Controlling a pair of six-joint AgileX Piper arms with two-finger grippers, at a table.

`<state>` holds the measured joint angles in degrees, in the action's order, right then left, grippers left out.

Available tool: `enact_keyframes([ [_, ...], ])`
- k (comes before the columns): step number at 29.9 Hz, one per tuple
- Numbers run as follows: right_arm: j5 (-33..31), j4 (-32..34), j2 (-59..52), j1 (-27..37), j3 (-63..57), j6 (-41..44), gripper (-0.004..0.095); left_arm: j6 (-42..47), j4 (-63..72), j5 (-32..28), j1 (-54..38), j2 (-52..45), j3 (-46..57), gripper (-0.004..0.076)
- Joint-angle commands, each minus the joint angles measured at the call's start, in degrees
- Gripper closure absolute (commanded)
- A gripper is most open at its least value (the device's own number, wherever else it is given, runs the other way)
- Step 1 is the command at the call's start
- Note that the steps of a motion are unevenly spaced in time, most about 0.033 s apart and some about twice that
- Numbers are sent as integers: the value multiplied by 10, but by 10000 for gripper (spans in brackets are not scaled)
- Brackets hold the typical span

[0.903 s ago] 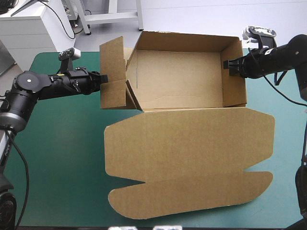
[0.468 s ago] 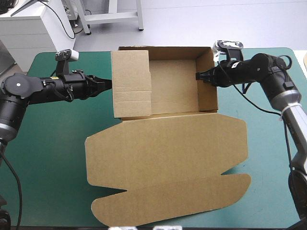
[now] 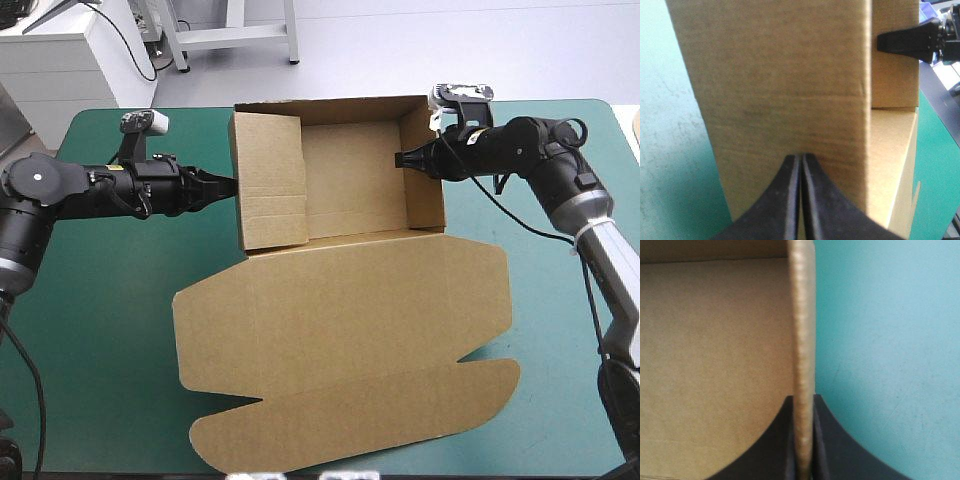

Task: Fold the box

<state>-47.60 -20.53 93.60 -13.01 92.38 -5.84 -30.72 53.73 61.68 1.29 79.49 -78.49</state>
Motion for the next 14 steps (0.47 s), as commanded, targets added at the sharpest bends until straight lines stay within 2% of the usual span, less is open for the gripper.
enact_keyframes([
  [1,34,33,-27,-15,15,41,927,0,41,6,1,-19,-19,685],
  [4,33,71,-27,-26,15,71,927,0,42,32,1,-19,-19,613],
  [9,27,74,-27,-26,15,79,927,0,38,61,1,-19,-19,486],
  [14,18,75,-27,-47,15,85,927,0,10,54,1,-19,-19,460],
])
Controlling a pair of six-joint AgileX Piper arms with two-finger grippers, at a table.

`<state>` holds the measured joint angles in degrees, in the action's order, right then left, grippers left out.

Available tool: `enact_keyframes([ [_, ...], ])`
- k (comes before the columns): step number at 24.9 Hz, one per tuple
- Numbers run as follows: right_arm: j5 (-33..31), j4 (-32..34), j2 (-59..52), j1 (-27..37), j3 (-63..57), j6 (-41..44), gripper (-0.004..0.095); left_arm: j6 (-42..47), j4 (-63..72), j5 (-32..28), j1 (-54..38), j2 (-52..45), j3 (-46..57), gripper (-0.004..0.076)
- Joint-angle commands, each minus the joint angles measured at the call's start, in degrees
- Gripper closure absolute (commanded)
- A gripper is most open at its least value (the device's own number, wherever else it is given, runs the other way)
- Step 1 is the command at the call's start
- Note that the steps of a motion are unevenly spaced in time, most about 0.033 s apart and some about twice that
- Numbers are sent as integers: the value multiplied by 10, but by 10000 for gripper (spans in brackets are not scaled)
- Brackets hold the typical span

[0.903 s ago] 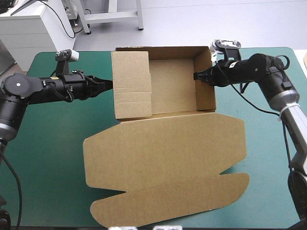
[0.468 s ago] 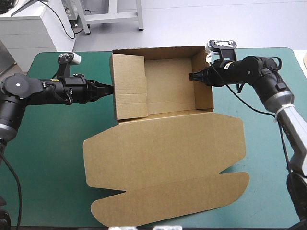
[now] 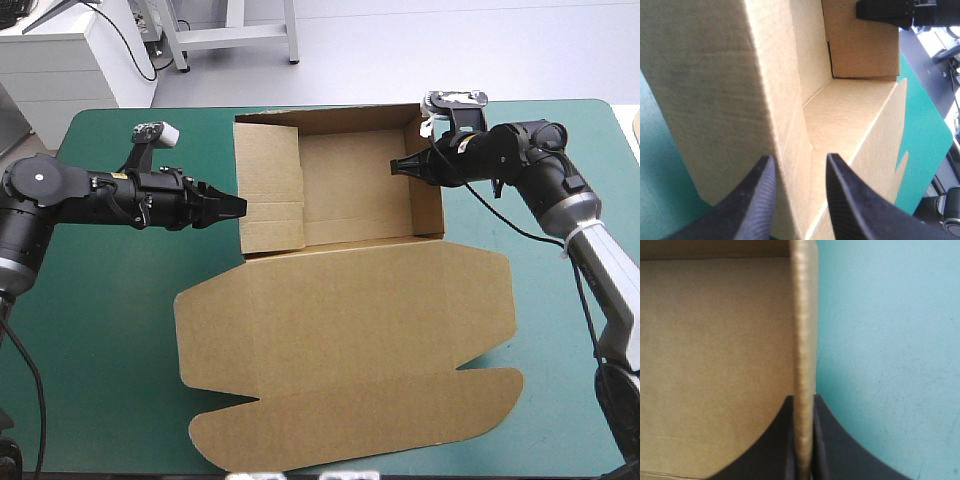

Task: Fold the box

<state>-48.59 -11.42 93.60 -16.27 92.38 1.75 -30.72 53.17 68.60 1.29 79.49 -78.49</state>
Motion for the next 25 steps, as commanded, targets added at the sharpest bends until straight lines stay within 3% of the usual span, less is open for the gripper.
enact_keyframes([
  [1,28,-16,-27,-22,15,15,927,6,6,-23,1,-19,-19,460],
  [10,19,-10,-27,-65,15,54,927,171,-175,-75,34,-16,-19,460],
  [15,17,17,-27,-92,15,85,927,203,-236,-139,93,-13,-19,460],
  [17,9,36,-27,-102,15,99,927,270,-308,-180,125,-11,-19,460],
  [19,0,33,-27,-105,15,102,927,331,-388,-188,147,3,-19,460],
  [22,-3,33,-28,-107,15,103,928,341,-404,-182,151,28,-19,461],
  [24,-11,39,-28,-107,15,103,928,341,-404,-203,151,43,-19,528],
  [25,-11,41,-28,-107,15,104,928,333,-404,-210,151,47,-19,605],
])
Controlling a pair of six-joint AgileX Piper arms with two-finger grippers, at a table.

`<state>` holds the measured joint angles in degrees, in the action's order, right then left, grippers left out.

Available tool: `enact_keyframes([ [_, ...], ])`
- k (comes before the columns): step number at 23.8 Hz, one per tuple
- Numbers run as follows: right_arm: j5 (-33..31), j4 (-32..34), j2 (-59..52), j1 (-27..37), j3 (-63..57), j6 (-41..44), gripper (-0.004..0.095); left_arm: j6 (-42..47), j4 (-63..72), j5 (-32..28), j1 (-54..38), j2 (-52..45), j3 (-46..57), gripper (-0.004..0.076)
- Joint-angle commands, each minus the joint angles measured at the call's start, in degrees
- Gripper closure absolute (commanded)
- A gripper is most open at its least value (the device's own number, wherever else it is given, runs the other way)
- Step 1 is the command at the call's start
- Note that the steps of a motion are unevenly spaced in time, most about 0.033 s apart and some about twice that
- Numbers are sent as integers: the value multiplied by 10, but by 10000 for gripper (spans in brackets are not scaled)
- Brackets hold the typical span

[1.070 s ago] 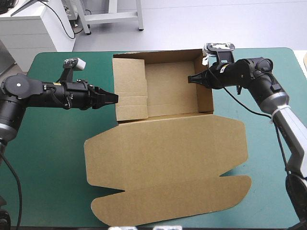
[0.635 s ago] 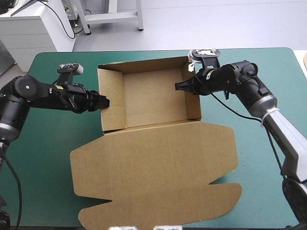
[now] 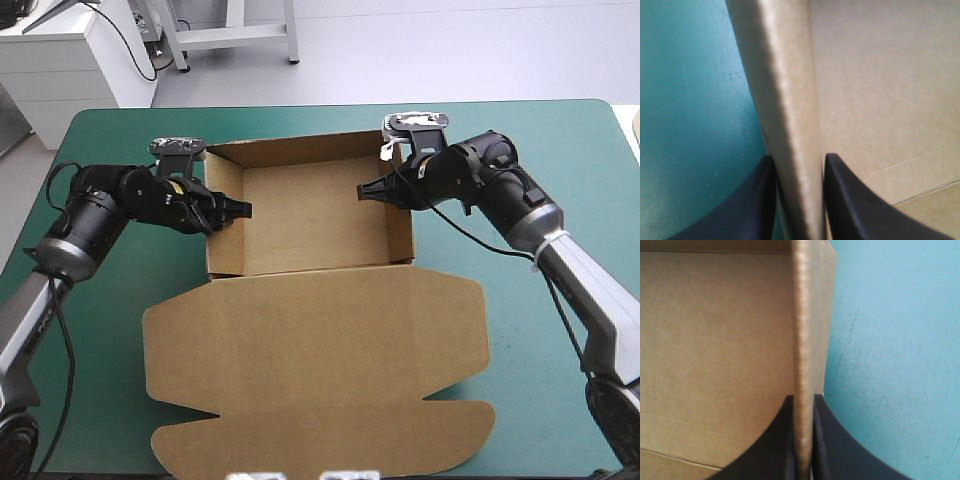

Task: Fold the box

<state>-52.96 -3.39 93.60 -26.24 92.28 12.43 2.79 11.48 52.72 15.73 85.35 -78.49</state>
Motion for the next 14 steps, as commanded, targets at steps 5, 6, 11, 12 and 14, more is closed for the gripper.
enact_keyframes([
  [5,29,0,-15,-7,16,36,928,-54,12,-56,7,22,-19,731],
  [6,22,11,-7,-7,16,36,927,-54,7,-56,7,29,-19,731],
  [11,-5,37,44,0,16,58,928,-40,-36,-42,16,64,-19,731],
  [12,-6,34,54,3,16,60,928,-37,-36,-42,16,70,-19,731],
  [14,-14,21,72,6,16,60,928,-28,-34,-42,17,83,-19,731],
])
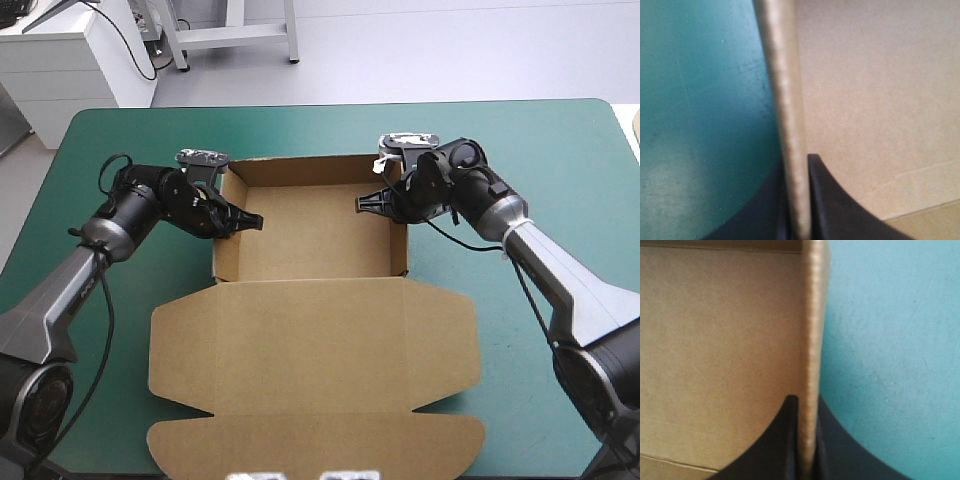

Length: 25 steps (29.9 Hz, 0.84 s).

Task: Fold the box

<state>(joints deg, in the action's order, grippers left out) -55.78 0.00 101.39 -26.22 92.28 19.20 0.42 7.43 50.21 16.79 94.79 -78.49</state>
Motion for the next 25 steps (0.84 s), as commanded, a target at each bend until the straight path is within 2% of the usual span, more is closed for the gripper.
enact_keyframes([
  [1,9,-13,1,9,16,-7,927,-4,6,-15,7,-4,-19,731],
  [10,-24,-10,27,9,16,-7,920,8,10,-3,7,48,-19,731],
  [13,-35,0,27,9,16,-7,850,-4,3,-3,7,49,-19,720],
  [16,-39,20,27,9,22,-7,657,-4,-17,-2,7,49,-19,639],
  [18,-38,24,27,9,26,-7,505,-4,-17,-1,7,48,-19,539],
  [20,-39,44,27,9,34,-7,408,-4,-14,-1,7,48,-21,425],
  [23,-45,63,27,9,44,-7,386,-1,-6,0,7,48,-27,302],
  [25,-51,70,27,9,53,-7,385,-1,-8,5,7,48,-31,282],
])
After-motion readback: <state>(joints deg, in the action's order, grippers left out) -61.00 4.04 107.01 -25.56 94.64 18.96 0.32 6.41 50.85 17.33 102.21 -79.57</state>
